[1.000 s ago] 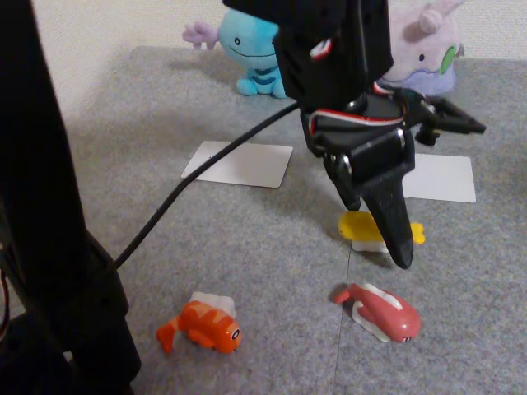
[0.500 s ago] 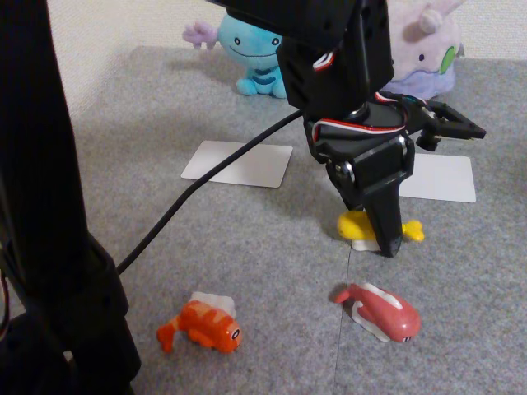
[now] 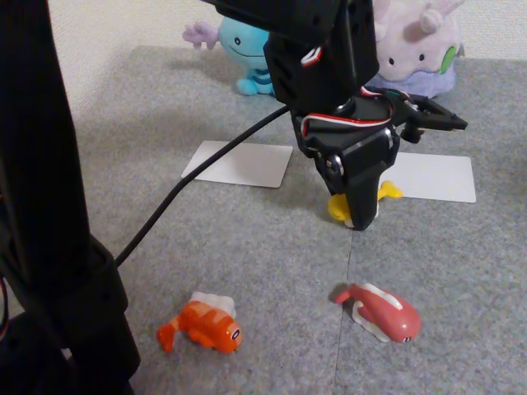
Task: Wooper wants to eat egg sudhi, and Goomy wants to eat shrimp sushi
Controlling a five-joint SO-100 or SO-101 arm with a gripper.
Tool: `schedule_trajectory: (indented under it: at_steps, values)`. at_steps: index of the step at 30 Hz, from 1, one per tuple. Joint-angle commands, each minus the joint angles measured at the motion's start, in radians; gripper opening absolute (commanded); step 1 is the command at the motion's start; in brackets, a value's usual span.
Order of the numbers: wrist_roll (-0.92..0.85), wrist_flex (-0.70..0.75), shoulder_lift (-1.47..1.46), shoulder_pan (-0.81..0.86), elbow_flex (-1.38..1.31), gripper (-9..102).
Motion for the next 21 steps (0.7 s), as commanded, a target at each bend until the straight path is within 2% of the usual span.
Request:
schedule_trajectory:
  at_steps: [1,12,21]
  values:
    - [-0.003,-0.015,0.011,0.005,-0.038,4]
    - [-0.008,0.014,0.035,0.005,-0.048,3]
    - [0.008,0.187,0.293,-0.089,-0.049,3]
